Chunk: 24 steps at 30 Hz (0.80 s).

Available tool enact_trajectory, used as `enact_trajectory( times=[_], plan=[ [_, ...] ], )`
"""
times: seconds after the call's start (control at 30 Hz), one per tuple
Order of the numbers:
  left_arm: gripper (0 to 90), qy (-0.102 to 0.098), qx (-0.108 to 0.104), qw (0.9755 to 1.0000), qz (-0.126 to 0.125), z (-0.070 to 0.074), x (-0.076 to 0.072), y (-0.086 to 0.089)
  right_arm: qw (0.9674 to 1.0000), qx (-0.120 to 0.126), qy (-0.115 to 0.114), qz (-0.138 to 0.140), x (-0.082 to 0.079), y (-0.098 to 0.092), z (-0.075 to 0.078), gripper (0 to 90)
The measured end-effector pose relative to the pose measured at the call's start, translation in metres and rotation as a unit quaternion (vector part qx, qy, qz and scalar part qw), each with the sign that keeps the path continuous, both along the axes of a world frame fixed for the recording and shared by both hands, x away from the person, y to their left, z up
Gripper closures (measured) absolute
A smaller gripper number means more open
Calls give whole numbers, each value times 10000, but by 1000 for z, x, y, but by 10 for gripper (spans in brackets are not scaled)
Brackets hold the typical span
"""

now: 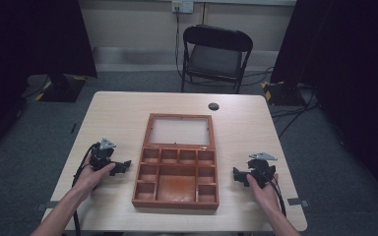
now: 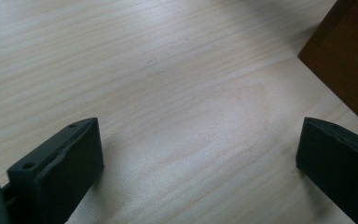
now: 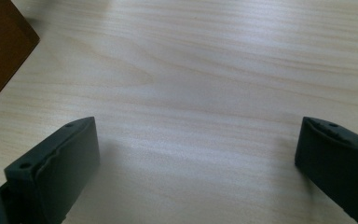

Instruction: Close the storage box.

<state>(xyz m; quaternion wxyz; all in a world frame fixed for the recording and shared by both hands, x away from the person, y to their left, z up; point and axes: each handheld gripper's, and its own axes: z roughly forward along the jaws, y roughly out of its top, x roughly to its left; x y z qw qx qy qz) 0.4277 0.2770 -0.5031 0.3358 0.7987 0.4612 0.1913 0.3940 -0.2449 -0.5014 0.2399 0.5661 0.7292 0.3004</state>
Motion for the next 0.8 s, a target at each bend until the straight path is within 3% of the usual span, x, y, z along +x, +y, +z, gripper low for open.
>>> enact_trajectory(
  times=[0.33,0.47,0.53,0.6,0.7,0.77,0.8],
  plan=[
    [0,-29,-51,10000,28,0,1,-2,10000,38,-11,-26,0,-1,0,0],
    [7,88,70,9999,-21,3,3,-1,10000,10,29,-85,-2,-2,1,0],
    [139,40,19,10000,-17,5,2,-2,10000,8,81,-58,-2,-3,2,0],
    [161,53,-11,10000,2,6,1,-3,9999,-1,155,37,-3,-3,3,0],
    [155,177,6,9998,-26,8,2,-4,9998,93,187,25,-4,-4,5,50],
    [162,270,-65,9996,5,10,1,-5,9996,264,121,-10,-5,-6,9,188],
    [171,305,-133,9994,-21,11,1,-5,9994,324,87,-28,-4,-7,10,137]
  ],
)
